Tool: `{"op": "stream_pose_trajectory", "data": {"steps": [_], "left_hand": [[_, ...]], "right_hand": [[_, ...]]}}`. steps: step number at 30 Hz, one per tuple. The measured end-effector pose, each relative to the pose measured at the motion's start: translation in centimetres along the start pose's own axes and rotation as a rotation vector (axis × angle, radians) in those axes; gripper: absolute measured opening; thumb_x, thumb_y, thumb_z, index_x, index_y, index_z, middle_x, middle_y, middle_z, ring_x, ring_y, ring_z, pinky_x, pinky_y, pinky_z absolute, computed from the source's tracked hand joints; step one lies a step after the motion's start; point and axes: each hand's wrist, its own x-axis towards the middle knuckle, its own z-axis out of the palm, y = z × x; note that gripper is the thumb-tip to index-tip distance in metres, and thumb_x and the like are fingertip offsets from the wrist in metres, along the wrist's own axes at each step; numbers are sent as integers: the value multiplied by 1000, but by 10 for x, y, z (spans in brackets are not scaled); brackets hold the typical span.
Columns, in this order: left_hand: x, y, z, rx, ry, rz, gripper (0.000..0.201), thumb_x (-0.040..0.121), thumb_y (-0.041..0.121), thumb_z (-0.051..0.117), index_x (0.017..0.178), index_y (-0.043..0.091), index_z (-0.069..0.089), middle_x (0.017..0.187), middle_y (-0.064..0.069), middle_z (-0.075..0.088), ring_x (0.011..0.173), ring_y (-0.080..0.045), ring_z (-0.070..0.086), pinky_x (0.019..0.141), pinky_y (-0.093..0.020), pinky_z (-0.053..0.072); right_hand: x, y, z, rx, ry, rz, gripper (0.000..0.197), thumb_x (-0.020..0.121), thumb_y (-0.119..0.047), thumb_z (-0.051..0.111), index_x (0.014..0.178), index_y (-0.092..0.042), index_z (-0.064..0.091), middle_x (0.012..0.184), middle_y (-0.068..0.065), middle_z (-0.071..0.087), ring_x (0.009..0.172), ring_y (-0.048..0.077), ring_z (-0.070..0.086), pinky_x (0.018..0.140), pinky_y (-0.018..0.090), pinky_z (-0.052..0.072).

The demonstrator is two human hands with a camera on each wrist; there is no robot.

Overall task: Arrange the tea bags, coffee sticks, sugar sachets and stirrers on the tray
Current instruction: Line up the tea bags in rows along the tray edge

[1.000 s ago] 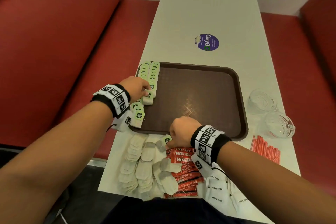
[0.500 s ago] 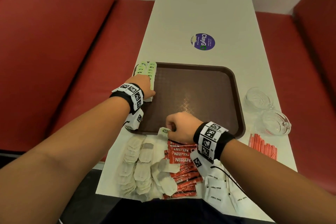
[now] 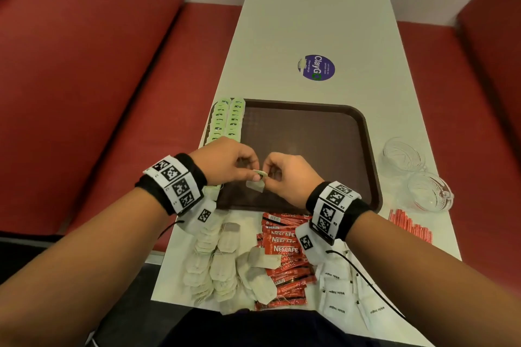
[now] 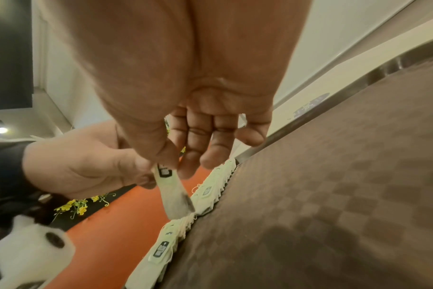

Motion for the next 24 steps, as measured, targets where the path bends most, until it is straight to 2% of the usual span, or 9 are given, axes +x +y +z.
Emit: {"op": "stream_pose_trajectory", "data": {"steps": [2, 3, 6, 9, 11, 13, 16, 19, 24], "left_hand": [[-4, -4, 9, 11, 60, 35, 9, 86, 38, 74, 89, 29, 71, 70, 13, 61, 67, -4, 54, 64, -24, 43], [-6, -4, 11, -7, 97, 53, 8, 88, 35, 73, 89, 28, 71, 70, 12, 62, 68, -5, 55, 65, -24, 44], [-11, -7, 11, -87, 202, 77, 5, 90, 31, 71, 90, 26, 71, 68, 13, 60, 66, -4, 54, 64, -16, 40], [-13, -12, 9, -98, 240, 59, 3, 90, 30, 71, 88, 28, 69, 70, 10, 61, 66, -6, 54, 64, -19, 42], [-11, -19, 7, -146, 294, 3, 5, 92, 27, 68, 88, 29, 66, 74, 10, 65, 67, -5, 56, 66, -21, 43], [-5, -30, 3, -153, 353, -90, 5, 95, 26, 65, 90, 28, 63, 73, 10, 66, 67, -6, 57, 66, -22, 44], [7, -49, -1, -24, 262, -244, 4, 97, 28, 61, 94, 30, 60, 77, 12, 65, 68, -5, 56, 62, -23, 40], [21, -64, 3, 57, 140, -346, 6, 96, 30, 63, 102, 28, 62, 95, 7, 68, 82, -13, 61, 71, -25, 43], [45, -74, 1, 112, 233, -463, 12, 91, 35, 67, 101, 30, 65, 102, 2, 69, 90, -18, 64, 82, -34, 54]], "right_hand": [[1, -3, 1, 11, 7, -6, 10, 87, -23, 70, 92, -23, 62, 79, -8, 62, 73, 10, 59, 65, 24, 48], [2, -4, 2, -5, 1, -12, 10, 87, -25, 70, 92, -23, 62, 79, -8, 61, 73, 11, 58, 65, 25, 47], [5, -5, 7, -64, -30, -32, 12, 88, -28, 70, 85, -26, 58, 76, -10, 54, 71, 10, 52, 63, 26, 39], [7, -6, 8, -81, -21, -30, 7, 91, -30, 69, 91, -24, 64, 76, -12, 55, 71, 8, 53, 61, 21, 36], [7, -5, 8, -90, -31, -8, 13, 91, -32, 68, 100, -23, 67, 83, -12, 60, 79, 9, 58, 68, 23, 43], [6, -2, 8, -113, -102, 31, 22, 91, -36, 69, 110, -25, 65, 92, -13, 64, 87, 9, 61, 79, 26, 50], [1, 7, 9, -218, -243, 96, 27, 90, -37, 69, 114, -24, 66, 102, -11, 67, 92, 10, 62, 88, 30, 53], [-5, 13, 11, -303, -344, 140, 25, 92, -34, 66, 114, -23, 70, 107, -6, 70, 97, 15, 65, 89, 32, 54], [-12, 16, 13, -313, -400, 185, 19, 94, -28, 64, 109, -24, 74, 107, -4, 72, 98, 18, 66, 89, 33, 55]]}}
